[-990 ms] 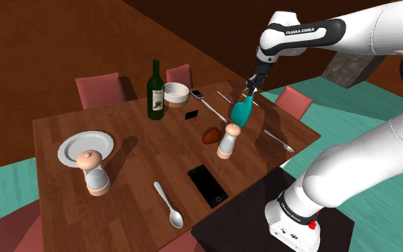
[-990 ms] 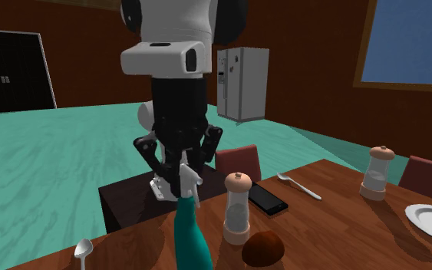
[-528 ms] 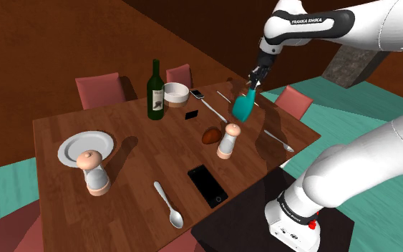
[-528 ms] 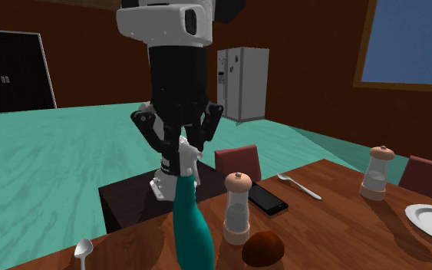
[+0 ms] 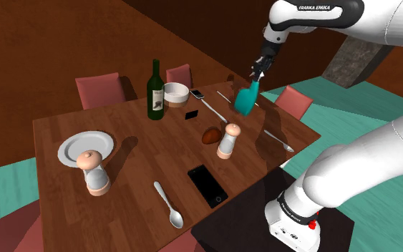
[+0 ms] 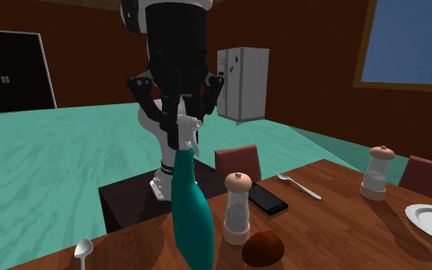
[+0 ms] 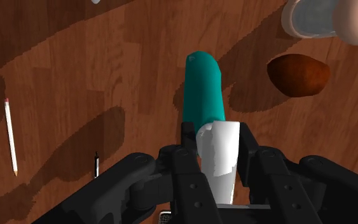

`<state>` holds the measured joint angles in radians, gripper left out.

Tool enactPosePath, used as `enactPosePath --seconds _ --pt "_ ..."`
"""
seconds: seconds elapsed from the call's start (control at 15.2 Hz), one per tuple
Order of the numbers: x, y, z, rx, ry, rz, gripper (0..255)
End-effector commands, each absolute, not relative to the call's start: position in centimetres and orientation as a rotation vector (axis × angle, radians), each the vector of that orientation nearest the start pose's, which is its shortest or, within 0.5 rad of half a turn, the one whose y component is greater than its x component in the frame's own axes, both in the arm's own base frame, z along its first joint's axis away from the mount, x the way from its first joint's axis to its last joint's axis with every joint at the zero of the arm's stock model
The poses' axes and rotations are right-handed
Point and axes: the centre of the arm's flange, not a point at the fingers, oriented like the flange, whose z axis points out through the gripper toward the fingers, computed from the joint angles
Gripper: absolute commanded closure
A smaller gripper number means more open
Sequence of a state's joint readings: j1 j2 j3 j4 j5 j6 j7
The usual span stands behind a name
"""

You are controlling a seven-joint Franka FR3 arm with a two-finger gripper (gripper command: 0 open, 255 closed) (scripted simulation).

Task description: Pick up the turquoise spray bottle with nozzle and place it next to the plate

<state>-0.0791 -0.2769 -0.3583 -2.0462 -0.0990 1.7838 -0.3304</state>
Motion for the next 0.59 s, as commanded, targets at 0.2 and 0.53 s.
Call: enactPosePath --seconds 0.2,0.53 --pt "42.4 -22.4 57.6 -3.140 0.115 0.003 255" --pt "42.4 -22.4 60.3 -3.140 0.115 0.003 255"
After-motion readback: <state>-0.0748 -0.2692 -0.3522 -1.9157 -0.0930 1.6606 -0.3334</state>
